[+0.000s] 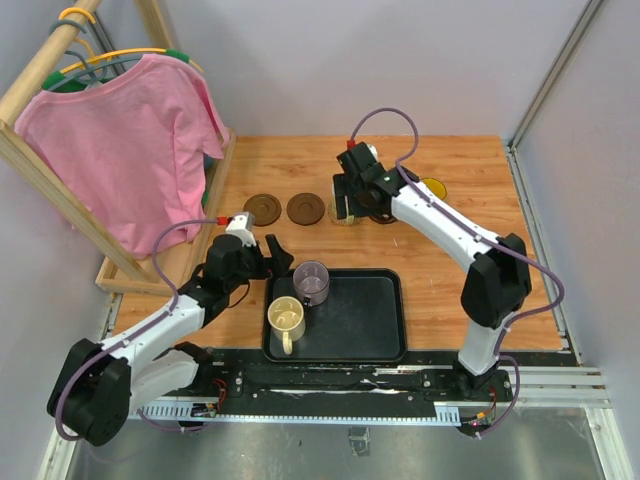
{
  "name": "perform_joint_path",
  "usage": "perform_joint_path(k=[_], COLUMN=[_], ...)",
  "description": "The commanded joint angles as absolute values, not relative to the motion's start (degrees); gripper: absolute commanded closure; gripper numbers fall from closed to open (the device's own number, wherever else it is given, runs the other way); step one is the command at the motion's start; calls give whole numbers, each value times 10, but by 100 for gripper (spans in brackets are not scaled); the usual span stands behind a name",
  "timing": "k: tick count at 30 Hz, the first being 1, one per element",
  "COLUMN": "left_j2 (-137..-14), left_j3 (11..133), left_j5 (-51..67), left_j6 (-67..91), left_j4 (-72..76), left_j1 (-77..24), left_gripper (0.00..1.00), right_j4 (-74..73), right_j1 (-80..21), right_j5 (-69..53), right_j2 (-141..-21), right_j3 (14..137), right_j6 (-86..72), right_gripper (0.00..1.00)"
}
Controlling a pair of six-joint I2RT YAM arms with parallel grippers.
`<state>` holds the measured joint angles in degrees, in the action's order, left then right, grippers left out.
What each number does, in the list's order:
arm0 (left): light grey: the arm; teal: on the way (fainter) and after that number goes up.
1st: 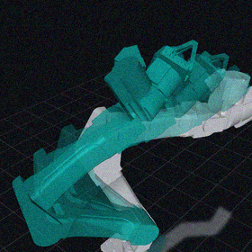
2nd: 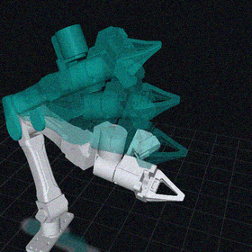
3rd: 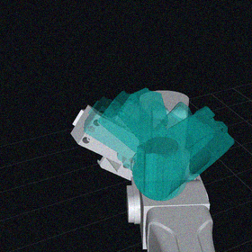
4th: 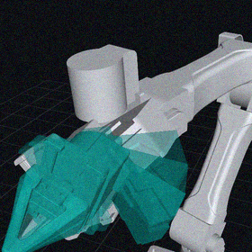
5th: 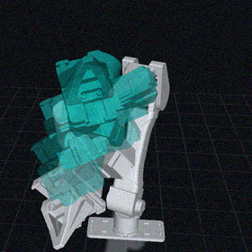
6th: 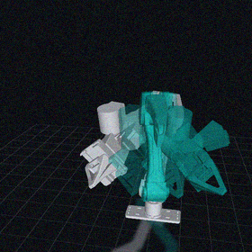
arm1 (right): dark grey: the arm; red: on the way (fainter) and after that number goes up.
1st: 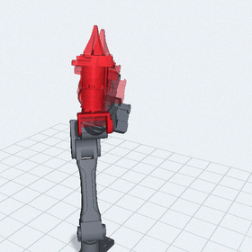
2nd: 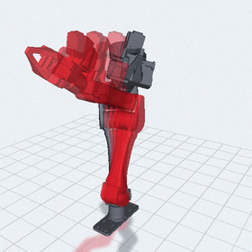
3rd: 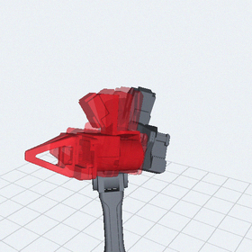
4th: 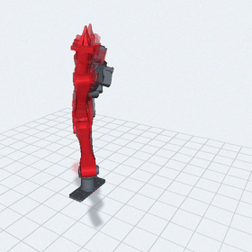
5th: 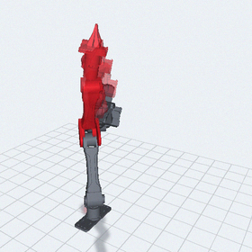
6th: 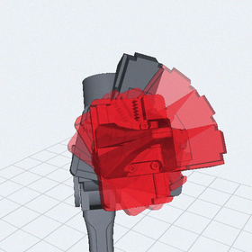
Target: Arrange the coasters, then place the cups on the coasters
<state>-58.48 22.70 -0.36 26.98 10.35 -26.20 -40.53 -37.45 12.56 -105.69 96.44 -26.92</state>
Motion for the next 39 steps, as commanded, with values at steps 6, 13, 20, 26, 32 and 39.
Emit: perform_joint_path(k=[6, 13, 20, 26, 32, 39], left_j2=[-535, -541, -558, -594, -641, -670], left_j3=[247, 265, 274, 278, 285, 303], left_j5=[30, 46, 60, 55, 21, -8], left_j6=[265, 265, 256, 249, 245, 235], left_j4=[50, 14, -21, -44, -38, -25], left_j1=[-323, -382, -425, -449, -463, -466], left_gripper=[0, 0, 0, 0, 0, 0], right_j4=[-324, -256, -252, -244, -239, -234], right_j1=[-389, -389, -389, -389, -389, -389], right_j5=[196, 223, 234, 231, 225, 224], right_j2=[-894, -777, -733, -721, -721, -717], right_j3=[801, 680, 632, 614, 612, 607], right_j6=[-261, -260, -262, -269, -271, -273], right_gripper=[25, 23, 22, 21, 21, 20])
